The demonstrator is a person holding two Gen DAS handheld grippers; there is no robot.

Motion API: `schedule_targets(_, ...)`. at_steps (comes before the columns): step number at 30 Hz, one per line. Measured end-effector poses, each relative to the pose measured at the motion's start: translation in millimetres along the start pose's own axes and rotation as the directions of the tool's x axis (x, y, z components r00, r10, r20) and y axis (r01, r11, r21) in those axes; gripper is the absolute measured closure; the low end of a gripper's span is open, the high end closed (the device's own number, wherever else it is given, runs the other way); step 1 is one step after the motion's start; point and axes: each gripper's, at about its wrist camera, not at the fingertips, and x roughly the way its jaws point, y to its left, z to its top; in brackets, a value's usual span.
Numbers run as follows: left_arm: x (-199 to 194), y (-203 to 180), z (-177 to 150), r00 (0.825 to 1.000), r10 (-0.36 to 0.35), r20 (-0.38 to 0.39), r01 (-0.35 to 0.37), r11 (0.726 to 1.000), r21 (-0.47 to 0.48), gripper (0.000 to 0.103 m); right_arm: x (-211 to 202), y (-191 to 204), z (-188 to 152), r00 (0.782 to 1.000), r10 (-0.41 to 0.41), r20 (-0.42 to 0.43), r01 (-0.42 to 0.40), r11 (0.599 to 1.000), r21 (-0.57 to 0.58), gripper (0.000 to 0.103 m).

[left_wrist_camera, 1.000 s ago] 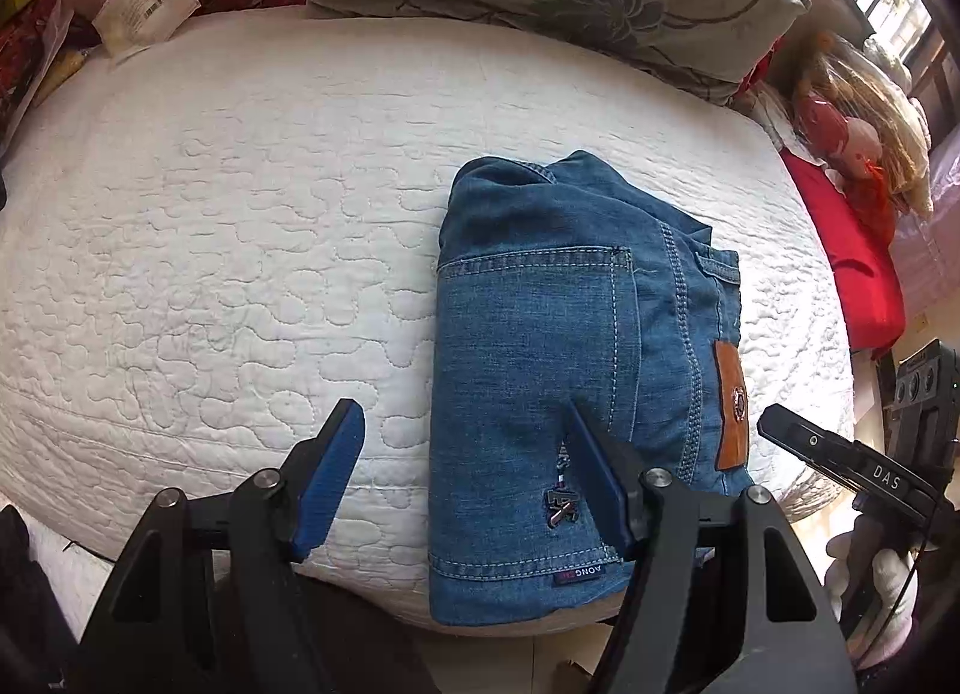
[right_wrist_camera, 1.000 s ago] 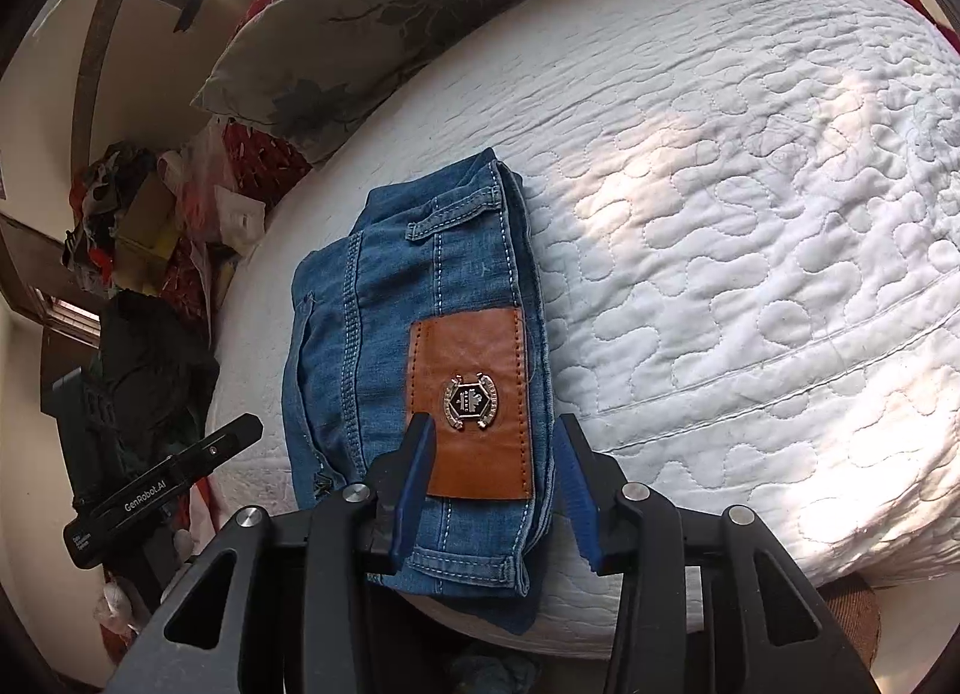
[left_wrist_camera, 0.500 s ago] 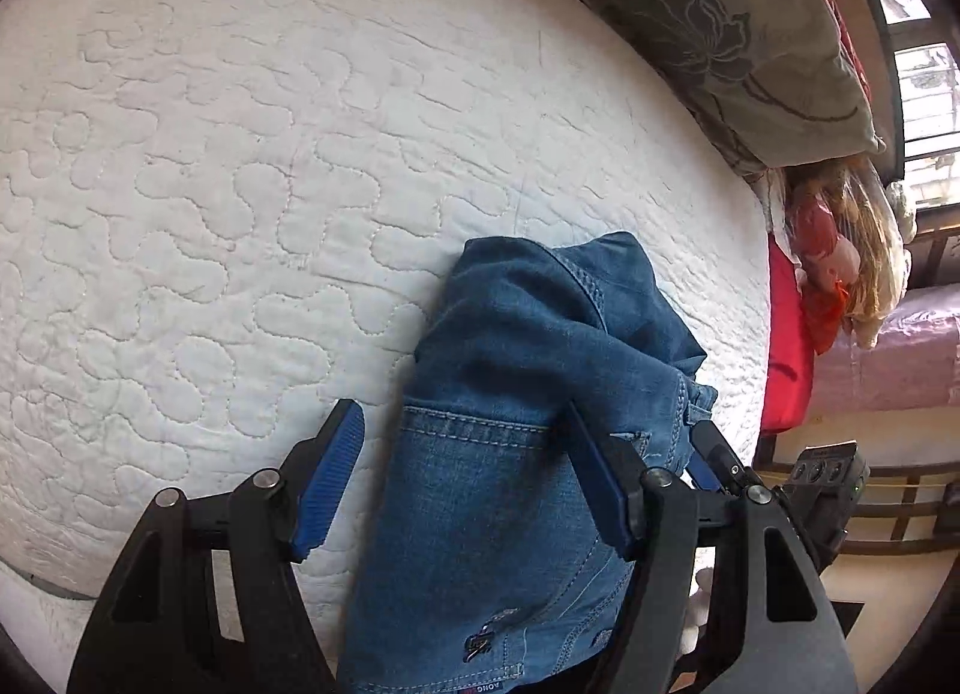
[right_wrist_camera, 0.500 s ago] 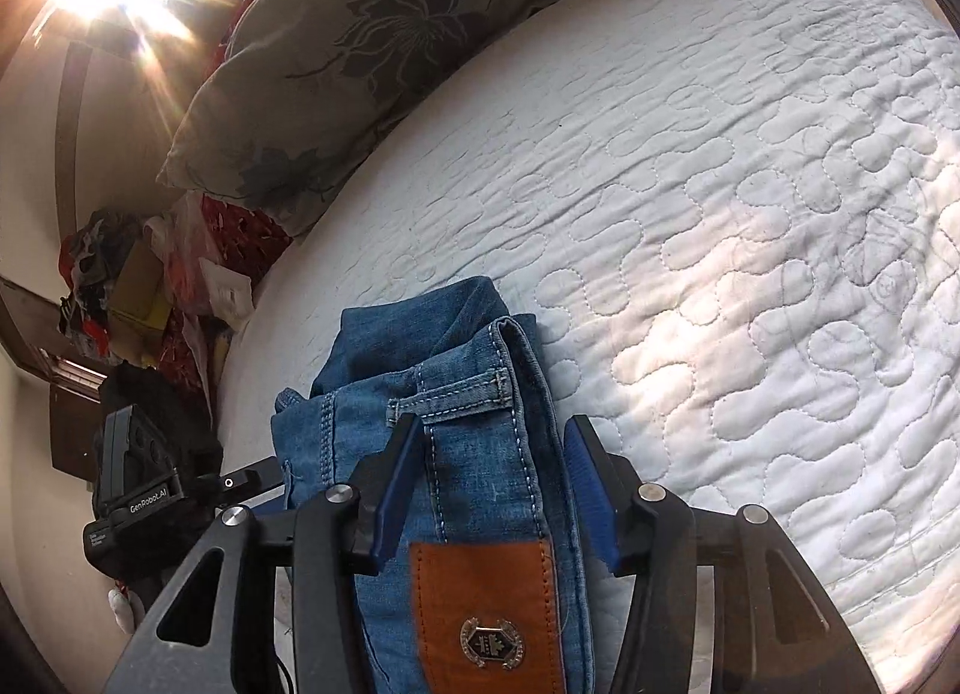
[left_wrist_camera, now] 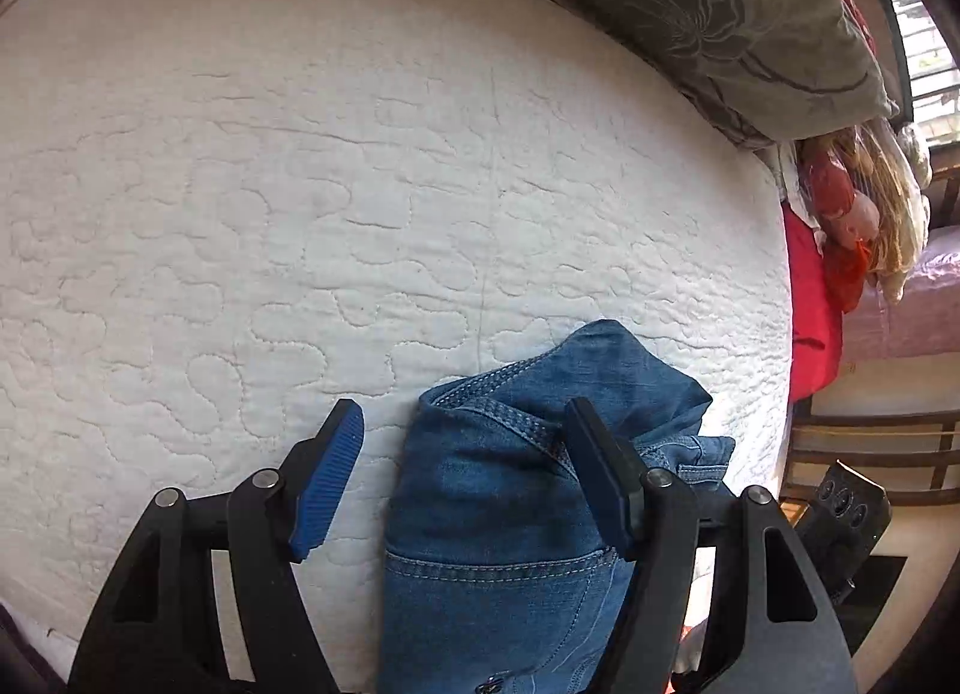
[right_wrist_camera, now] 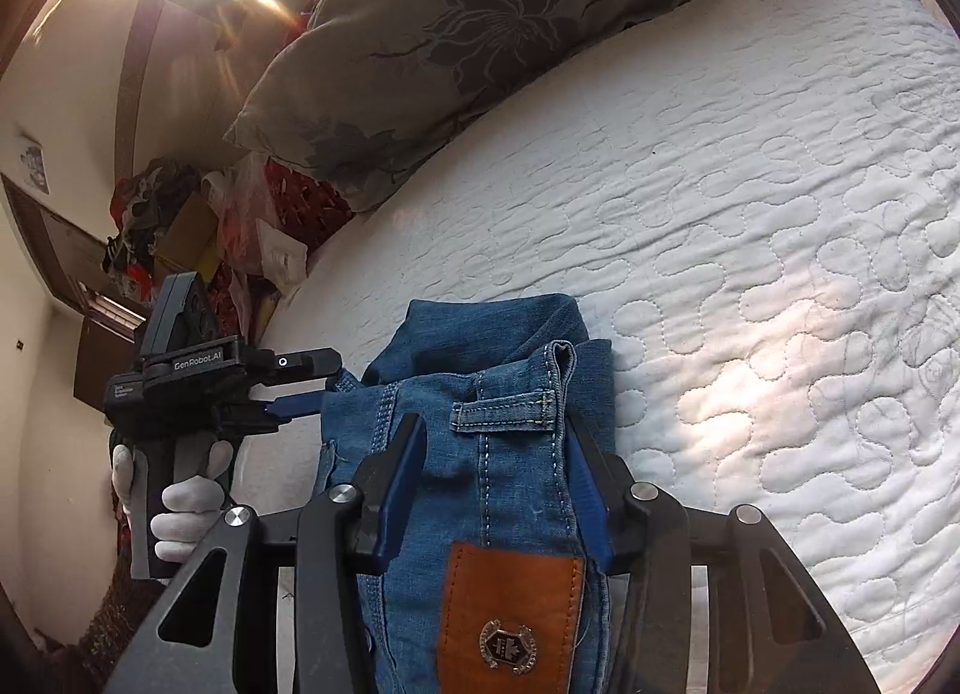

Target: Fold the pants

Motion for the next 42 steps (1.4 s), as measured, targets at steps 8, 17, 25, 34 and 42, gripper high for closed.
schedule_targets(8,31,-40,9,0.951,0.285,-0.116,-0.258,0.944,0.203,0.036,13,-7,7,0.998,-0.029,-0.054,0.027,0.999,-0.032,0.066)
schedule_targets(17,3,-41,-7,0.910,0.409,0.069,-0.414,0.898,0.149,0.067,-5,3,6,1.000,0.010,-0.008,-0.010,0.999,-0.035,0.096)
schedule_targets(25,5,-4,9,0.959,0.284,0.010,-0.285,0.958,0.029,0.083,4,-29,-6,0.999,0.006,-0.041,-0.002,0.995,0.096,0.091)
schedule_targets(34,-2,-22,-6,0.981,0.191,-0.019,-0.187,0.973,0.133,0.050,8,-36,7,0.995,0.087,-0.038,-0.081,0.985,0.152,0.081)
schedule_targets(42,28,-50,-10,0.915,0.395,0.081,-0.403,0.897,0.182,0.049,7,-38,-1,0.998,-0.035,-0.043,0.039,0.994,0.100,0.096)
